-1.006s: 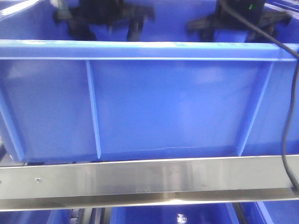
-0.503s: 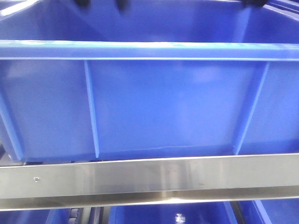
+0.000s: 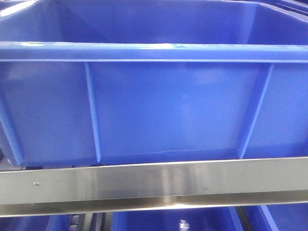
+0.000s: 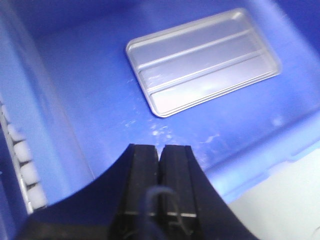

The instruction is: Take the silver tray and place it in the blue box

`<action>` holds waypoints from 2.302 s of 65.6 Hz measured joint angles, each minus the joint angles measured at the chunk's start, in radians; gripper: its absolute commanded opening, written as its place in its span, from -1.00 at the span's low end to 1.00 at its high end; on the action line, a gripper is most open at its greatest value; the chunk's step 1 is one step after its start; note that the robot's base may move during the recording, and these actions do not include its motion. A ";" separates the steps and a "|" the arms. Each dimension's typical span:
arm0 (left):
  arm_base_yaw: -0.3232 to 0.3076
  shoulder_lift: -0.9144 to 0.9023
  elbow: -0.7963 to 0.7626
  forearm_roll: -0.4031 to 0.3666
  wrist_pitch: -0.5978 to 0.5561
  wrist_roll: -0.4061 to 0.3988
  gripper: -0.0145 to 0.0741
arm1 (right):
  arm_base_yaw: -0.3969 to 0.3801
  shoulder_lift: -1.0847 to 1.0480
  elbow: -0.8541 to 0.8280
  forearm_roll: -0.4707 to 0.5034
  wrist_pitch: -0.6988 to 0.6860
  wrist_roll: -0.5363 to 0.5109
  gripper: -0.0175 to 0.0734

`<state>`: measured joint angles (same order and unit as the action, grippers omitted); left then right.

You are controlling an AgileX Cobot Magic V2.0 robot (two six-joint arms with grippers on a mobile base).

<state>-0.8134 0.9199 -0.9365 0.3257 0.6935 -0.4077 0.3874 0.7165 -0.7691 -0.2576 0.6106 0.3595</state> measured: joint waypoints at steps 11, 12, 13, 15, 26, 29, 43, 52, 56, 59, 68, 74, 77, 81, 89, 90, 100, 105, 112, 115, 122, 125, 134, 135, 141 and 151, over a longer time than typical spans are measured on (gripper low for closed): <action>-0.002 -0.268 0.195 0.006 -0.135 0.000 -0.89 | 0.000 -0.278 0.176 0.000 -0.061 -0.018 -0.49; -0.002 -0.287 0.208 0.006 -0.143 0.000 -0.89 | 0.000 -0.298 0.189 0.000 -0.065 -0.018 -0.49; -0.002 -0.305 0.220 0.008 -0.154 0.000 -0.89 | 0.000 -0.325 0.202 0.000 -0.069 -0.018 -0.49; -0.002 -0.348 0.249 0.007 -0.170 0.000 -0.89 | 0.000 -0.370 0.234 0.000 -0.074 -0.018 -0.49; -0.002 -0.497 0.356 0.009 -0.205 0.000 -0.89 | 0.000 -0.530 0.357 0.000 -0.088 -0.022 -0.49; -0.002 -0.517 0.370 0.009 -0.206 0.000 -0.89 | 0.000 -0.551 0.378 0.000 -0.088 -0.022 -0.49; -0.002 -0.538 0.378 0.009 -0.209 0.000 -0.89 | 0.000 -0.562 0.398 0.000 -0.093 -0.022 -0.49; -0.002 -0.538 0.378 0.009 -0.209 0.000 -0.89 | 0.000 -0.562 0.398 0.000 -0.095 -0.022 -0.49; -0.002 -0.538 0.378 0.009 -0.209 0.000 -0.89 | 0.000 -0.562 0.398 0.000 -0.095 -0.022 -0.49; -0.002 -0.538 0.378 0.009 -0.209 0.000 -0.89 | 0.000 -0.562 0.398 0.000 -0.095 -0.022 -0.49; -0.002 -0.538 0.378 0.000 -0.209 0.000 -0.89 | 0.000 -0.562 0.398 0.000 -0.095 -0.022 -0.49; 0.001 -0.540 0.379 -0.069 -0.205 0.029 -0.89 | 0.000 -0.562 0.398 0.000 -0.095 -0.022 -0.49; 0.019 -0.548 0.384 -0.108 -0.203 0.071 -0.89 | 0.000 -0.562 0.398 0.000 -0.095 -0.022 -0.49; 0.067 -0.570 0.401 -0.162 -0.211 0.133 -0.89 | 0.000 -0.562 0.398 0.000 -0.095 -0.022 -0.49; 0.216 -0.642 0.496 -0.237 -0.302 0.258 -0.89 | 0.000 -0.562 0.398 0.000 -0.095 -0.022 -0.49; 0.234 -0.652 0.508 -0.243 -0.317 0.279 -0.89 | 0.000 -0.562 0.398 0.000 -0.095 -0.022 -0.49; 0.451 -0.794 0.669 -0.326 -0.455 0.382 -0.89 | 0.000 -0.562 0.398 0.000 -0.095 -0.024 -0.49; 0.545 -0.865 0.751 -0.351 -0.482 0.397 -0.89 | 0.000 -0.562 0.398 0.000 -0.095 -0.024 -0.49; 0.639 -0.924 0.855 -0.363 -0.510 0.408 -0.89 | 0.000 -0.562 0.398 0.000 -0.095 -0.024 -0.49; 0.668 -0.928 0.898 -0.365 -0.539 0.408 -0.89 | 0.000 -0.562 0.398 0.000 -0.095 -0.024 -0.49; 0.706 -0.930 0.960 -0.367 -0.613 0.408 -0.89 | 0.000 -0.562 0.400 0.000 -0.095 -0.024 -0.49; 0.713 -0.930 0.964 -0.367 -0.621 0.408 -0.89 | 0.000 -0.562 0.400 0.000 -0.095 -0.024 -0.49; 0.714 -0.930 0.965 -0.368 -0.631 0.408 -0.89 | 0.000 -0.562 0.401 0.000 -0.095 -0.024 -0.49; 0.714 -0.930 0.965 -0.368 -0.631 0.408 -0.89 | 0.000 -0.562 0.401 0.000 -0.095 -0.024 -0.49; 0.715 -0.930 0.965 -0.368 -0.631 0.408 -0.89 | 0.000 -0.562 0.401 0.000 -0.095 -0.024 -0.49; 0.715 -0.930 0.965 -0.368 -0.631 0.408 -0.89 | 0.000 -0.562 0.401 0.000 -0.095 -0.024 -0.49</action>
<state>-0.0981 -0.0101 0.0284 -0.0421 0.0626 0.0000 0.3874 0.1543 -0.3680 -0.2576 0.5152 0.3353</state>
